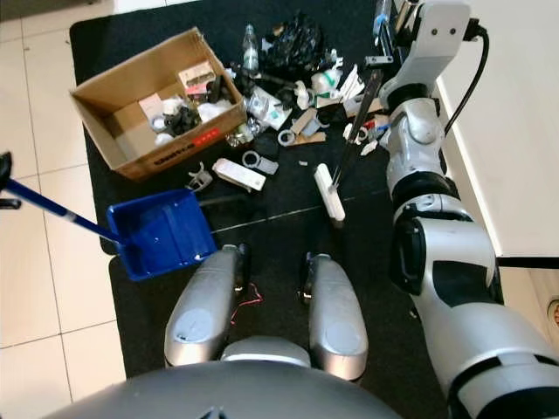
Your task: Sweep floor
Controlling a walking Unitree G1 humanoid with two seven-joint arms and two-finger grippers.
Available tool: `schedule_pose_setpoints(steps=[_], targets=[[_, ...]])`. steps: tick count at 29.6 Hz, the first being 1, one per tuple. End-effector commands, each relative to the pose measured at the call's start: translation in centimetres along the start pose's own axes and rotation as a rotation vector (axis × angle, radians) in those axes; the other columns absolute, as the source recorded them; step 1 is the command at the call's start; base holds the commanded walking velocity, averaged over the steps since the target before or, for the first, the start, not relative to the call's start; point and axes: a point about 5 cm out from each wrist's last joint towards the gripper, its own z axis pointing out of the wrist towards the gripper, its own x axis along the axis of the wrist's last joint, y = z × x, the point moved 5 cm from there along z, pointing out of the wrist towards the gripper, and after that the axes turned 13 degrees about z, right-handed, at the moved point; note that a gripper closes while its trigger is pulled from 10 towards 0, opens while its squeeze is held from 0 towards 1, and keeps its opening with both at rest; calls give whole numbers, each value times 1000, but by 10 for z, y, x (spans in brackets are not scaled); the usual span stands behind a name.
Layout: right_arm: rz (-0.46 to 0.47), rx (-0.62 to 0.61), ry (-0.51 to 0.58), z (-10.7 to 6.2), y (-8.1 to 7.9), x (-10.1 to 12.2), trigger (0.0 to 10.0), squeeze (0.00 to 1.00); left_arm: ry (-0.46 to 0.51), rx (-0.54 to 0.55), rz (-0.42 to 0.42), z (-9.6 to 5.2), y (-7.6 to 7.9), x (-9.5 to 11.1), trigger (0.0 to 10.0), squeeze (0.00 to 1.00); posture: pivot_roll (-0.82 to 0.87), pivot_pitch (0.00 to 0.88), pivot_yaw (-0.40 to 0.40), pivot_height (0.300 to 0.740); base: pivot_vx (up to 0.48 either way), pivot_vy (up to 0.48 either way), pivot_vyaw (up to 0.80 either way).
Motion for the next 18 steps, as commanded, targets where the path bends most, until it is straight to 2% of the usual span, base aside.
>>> schedule_pose_setpoints(steps=[1, 6, 11, 18], targets=[[-29, -20, 7, -3, 8, 2, 10000, 0, -4, 43, 63, -11, -21, 2, 10000, 0, 373, 263, -21, 740, 0, 0, 0], [-31, -32, 16, -1, 11, 6, 10000, 0, -4, 67, 54, -13, -30, -2, 10000, 0, 374, 269, -25, 740, 0, 0, 0], [-36, -24, 21, 1, 9, 8, 10000, 0, -8, 65, 63, -14, -30, -4, 10000, 0, 363, 275, -30, 740, 0, 0, 0], [-35, -20, 28, 1, 8, 10, 10000, 0, -39, 102, 74, -11, -27, -20, 10000, 0, 343, 278, -39, 740, 0, 0, 0]])
